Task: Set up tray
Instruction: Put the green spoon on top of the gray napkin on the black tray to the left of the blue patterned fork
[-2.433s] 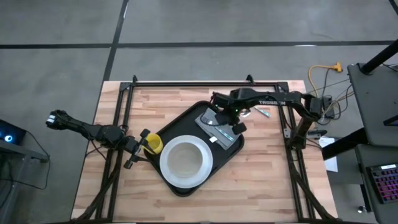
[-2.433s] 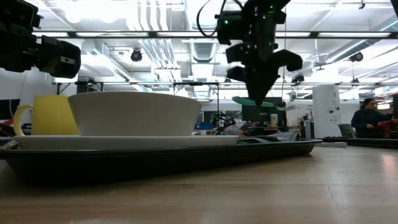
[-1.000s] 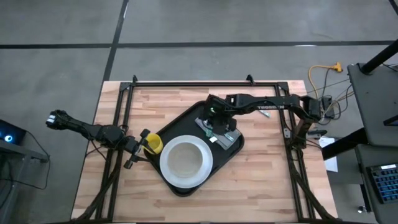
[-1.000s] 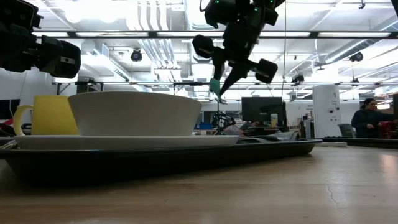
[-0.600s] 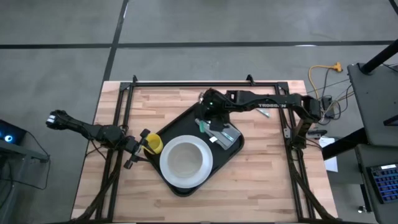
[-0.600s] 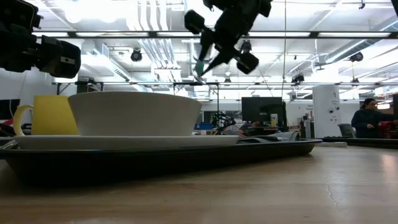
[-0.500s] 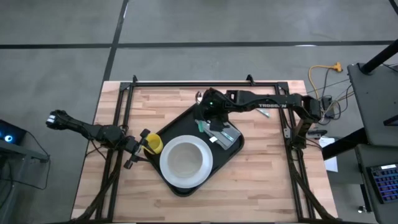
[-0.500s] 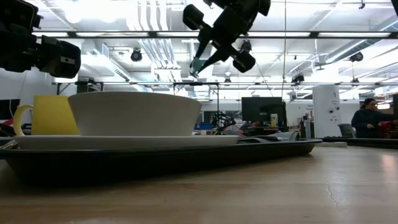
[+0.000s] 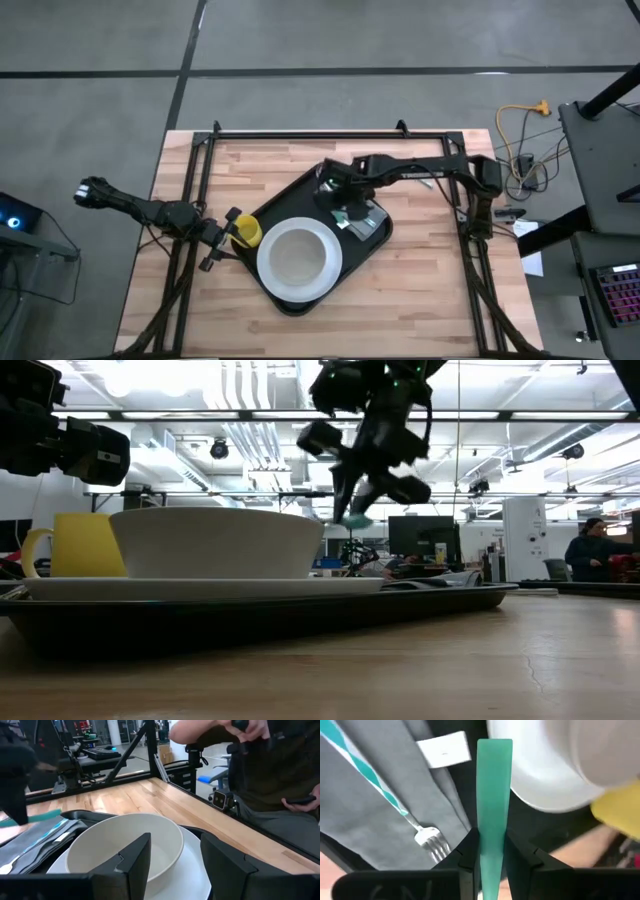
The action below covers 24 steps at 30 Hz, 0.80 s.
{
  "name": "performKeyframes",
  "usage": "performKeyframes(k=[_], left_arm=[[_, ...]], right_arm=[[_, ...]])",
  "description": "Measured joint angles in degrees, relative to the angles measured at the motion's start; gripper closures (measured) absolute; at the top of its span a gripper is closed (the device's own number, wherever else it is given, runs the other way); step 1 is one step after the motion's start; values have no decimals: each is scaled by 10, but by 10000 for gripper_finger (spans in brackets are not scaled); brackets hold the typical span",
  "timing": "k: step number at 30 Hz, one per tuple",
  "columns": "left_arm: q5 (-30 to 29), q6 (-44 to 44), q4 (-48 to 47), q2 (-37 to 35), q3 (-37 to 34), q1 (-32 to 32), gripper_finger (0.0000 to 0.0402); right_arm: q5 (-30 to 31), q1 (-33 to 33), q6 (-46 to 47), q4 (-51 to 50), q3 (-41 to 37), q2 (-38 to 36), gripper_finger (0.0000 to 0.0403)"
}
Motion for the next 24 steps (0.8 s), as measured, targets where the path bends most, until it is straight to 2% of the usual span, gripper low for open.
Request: performKeyframes(k=[11,24], left_arm=[[0,0,0,3,0,0,242],[0,0,0,3,0,0,242]], right_arm=[[39,41,-120,6,-66,9,354],[42,45,-187,9,-115,9,353]])
